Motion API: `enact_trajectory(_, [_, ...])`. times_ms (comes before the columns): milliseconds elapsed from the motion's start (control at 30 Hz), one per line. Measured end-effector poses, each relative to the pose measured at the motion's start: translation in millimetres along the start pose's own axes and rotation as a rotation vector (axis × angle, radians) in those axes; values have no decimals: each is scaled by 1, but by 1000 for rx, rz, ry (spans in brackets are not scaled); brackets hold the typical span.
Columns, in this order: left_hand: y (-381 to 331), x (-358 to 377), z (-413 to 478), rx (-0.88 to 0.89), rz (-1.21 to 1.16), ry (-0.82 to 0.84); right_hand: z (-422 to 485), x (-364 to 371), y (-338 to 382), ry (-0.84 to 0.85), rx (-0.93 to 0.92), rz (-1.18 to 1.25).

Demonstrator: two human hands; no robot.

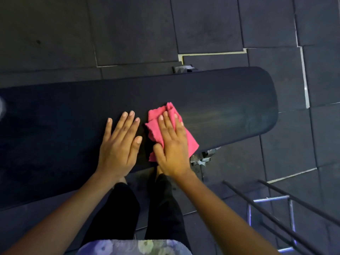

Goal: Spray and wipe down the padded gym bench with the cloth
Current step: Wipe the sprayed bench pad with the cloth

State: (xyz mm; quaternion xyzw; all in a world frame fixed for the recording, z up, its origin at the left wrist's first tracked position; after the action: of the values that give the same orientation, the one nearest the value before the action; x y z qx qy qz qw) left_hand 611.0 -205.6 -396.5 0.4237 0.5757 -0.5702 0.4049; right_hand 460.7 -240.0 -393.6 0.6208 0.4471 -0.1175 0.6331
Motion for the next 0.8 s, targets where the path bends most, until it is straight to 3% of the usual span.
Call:
enact_trajectory(67, [13,-3,-8,-10,51,52,2,0,-6,77,-31,-190])
enact_trajectory(167, [27,-2,-17,60,143,147,1,-1,-14,88,-60,-289])
enact_trajectory(300, [31,4,-20,104,234,170,0,7,-13,-30,61,-277])
enact_trajectory(567, [34,4,-26,9,213,138,-12,30,9,-246,324,-141])
enact_trajectory(667, [42,2,-42,-60,243,182,-29,49,31,-153,312,-189])
enact_trajectory(800, [53,-1,-62,-41,277,204,-33,53,31,71,166,-342])
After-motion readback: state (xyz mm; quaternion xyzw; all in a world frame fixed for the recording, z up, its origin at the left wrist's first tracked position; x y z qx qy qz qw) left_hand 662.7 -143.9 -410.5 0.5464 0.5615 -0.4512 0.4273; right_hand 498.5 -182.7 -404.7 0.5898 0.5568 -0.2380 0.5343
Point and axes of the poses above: each hand's wrist, its own z-axis towards the middle knuckle, its own x-axis out of the palm, y = z × x, the point moved 4 cm from there along z, towards the middle knuckle, and after that the axes turned 12 degrees about z, right-handed, at the moved point
